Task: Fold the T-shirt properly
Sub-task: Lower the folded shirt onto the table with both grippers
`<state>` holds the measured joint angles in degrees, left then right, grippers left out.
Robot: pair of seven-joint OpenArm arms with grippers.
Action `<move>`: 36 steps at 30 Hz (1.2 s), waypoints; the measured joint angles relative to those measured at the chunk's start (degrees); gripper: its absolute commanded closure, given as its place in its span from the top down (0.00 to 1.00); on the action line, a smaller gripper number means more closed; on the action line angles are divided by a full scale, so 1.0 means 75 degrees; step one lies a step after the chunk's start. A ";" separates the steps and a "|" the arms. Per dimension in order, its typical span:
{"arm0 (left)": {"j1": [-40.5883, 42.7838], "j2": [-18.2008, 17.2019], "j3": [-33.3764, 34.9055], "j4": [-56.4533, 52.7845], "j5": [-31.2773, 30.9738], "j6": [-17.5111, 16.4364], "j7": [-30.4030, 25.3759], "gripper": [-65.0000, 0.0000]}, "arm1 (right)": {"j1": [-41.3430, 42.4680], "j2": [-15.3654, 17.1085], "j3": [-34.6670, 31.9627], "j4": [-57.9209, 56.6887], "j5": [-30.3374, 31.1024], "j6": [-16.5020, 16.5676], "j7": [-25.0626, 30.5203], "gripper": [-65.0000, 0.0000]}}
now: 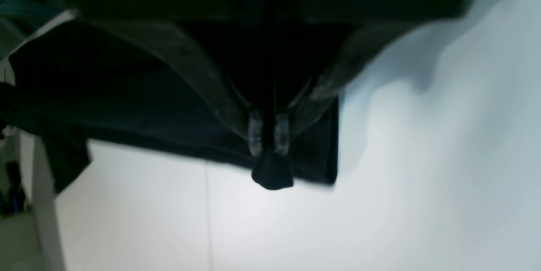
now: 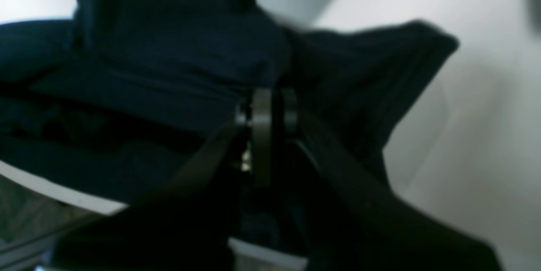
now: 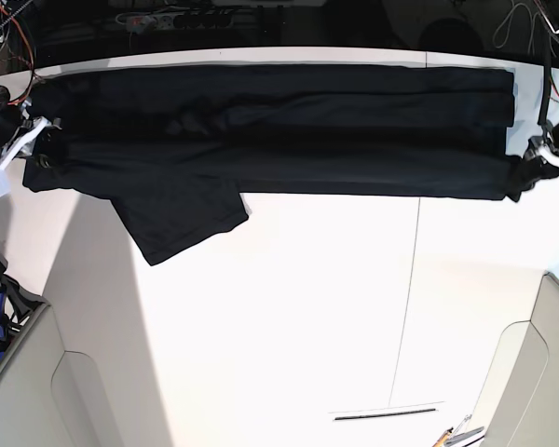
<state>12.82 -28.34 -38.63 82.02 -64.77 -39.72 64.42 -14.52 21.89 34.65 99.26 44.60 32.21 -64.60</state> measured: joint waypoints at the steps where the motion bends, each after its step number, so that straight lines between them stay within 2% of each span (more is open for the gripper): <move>1: 0.0137 0.0009 -0.0003 0.0000 0.0003 0.0003 -0.0017 0.00 | -0.0026 0.0000 0.0003 0.0000 0.0000 -0.0003 0.0003 0.00; 9: 0.0743 0.0012 0.0003 0.0006 -0.0035 0.0003 0.0012 0.00 | -0.0029 0.0000 0.0000 0.0000 -0.0527 -0.0003 0.0478 0.00; 10: 0.0746 0.0012 0.0003 0.0006 -0.0026 0.0003 0.0015 0.05 | -0.0029 0.0000 0.0000 0.0000 -0.0527 -0.0003 0.0493 0.00; 11: 0.0740 0.0012 0.0003 0.0006 -0.0032 0.0003 0.0012 0.14 | -0.0029 0.0000 0.0000 0.0000 -0.0527 -0.0003 0.0493 0.00; 12: 0.0734 0.0006 0.0003 0.0009 -0.0032 0.0003 0.0009 0.24 | -0.0029 0.0000 0.0000 0.0000 -0.0562 -0.0003 0.0493 0.06; 13: 0.0723 0.0006 0.0003 0.0009 -0.0026 0.0003 -0.0003 0.32 | -0.0029 0.0000 0.0000 0.0000 -0.0612 -0.0006 0.0490 0.17; 15: 0.0729 -0.0012 -0.0003 0.0009 -0.0015 0.0006 -0.0017 0.40 | -0.0029 0.0000 0.0003 0.0000 -0.0664 -0.0012 0.0493 0.31; 19: 0.0726 -0.0009 -0.0003 0.0009 -0.0055 0.0003 -0.0023 0.40 | -0.0029 0.0000 0.0006 0.0000 -0.0542 -0.0015 0.0495 0.32; 24: 0.0726 -0.0012 -0.0003 0.0009 -0.0635 0.0003 -0.0026 0.40 | 0.0122 0.0000 0.0009 0.0076 -0.0533 -0.0017 0.0487 0.32; 31: 0.0723 -0.0012 -0.0003 0.0009 -0.0909 0.0003 -0.0044 0.40 | 0.0892 0.0000 0.0015 0.0376 -0.0303 -0.0012 0.0784 0.32; 36: 0.0720 -0.0009 -0.0003 0.0009 -0.0912 0.0003 -0.0052 0.40 | 0.1515 0.0003 -0.0020 0.0321 -0.0533 -0.0017 0.0941 0.32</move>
<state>18.22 -28.40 -38.65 82.08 -71.61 -39.70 64.03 -3.16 21.91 34.50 101.67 40.60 32.08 -57.54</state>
